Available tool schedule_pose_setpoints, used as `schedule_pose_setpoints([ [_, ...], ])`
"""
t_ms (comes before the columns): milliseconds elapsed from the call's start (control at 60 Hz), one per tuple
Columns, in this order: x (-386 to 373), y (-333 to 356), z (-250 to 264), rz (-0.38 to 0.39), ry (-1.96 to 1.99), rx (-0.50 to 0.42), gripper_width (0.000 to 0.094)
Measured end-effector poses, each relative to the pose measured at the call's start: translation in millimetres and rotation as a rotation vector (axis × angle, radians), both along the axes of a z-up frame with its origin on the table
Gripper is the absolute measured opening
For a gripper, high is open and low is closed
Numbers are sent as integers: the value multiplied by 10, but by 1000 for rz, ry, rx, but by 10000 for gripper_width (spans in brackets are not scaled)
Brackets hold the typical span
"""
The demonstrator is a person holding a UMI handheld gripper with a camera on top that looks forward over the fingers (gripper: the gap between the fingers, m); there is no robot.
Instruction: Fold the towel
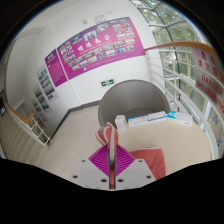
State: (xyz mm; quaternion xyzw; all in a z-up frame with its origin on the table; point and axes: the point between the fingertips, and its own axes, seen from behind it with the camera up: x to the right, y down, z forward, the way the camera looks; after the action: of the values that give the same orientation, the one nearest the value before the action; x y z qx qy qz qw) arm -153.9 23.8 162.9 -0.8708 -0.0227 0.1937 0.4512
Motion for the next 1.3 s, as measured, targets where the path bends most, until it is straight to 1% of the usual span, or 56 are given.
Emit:
schedule_pose_setpoints([
  [67,307,152,-123,-75,-35,-2,55],
  [83,411,170,-202,-91,-55,-12,71],
  [100,521,178,-297,-104,-78,-26,107],
  [133,845,147,-535,-123,-117,-59,218],
  [150,889,133,-585,-140,-137,-83,292],
  [217,1264,39,-868,-200,-203,-158,644],
  [250,1422,-25,-921,-228,-229,-176,795],
  [267,1519,-27,-961,-236,-239,-175,852],
  [283,1582,-75,-934,-249,-250,-172,873],
  [333,1681,-204,-813,-272,-270,-145,846],
  [383,1741,-354,-676,-291,-288,-128,849],
  [483,1687,-695,-392,-303,-294,-95,853],
  [650,1340,-1371,170,-300,-337,-47,852],
  [833,924,-2246,601,-300,-389,-15,857],
  [1050,541,-3079,828,-289,-398,1,856],
  [1300,486,-3445,904,-299,-400,-2,857],
])
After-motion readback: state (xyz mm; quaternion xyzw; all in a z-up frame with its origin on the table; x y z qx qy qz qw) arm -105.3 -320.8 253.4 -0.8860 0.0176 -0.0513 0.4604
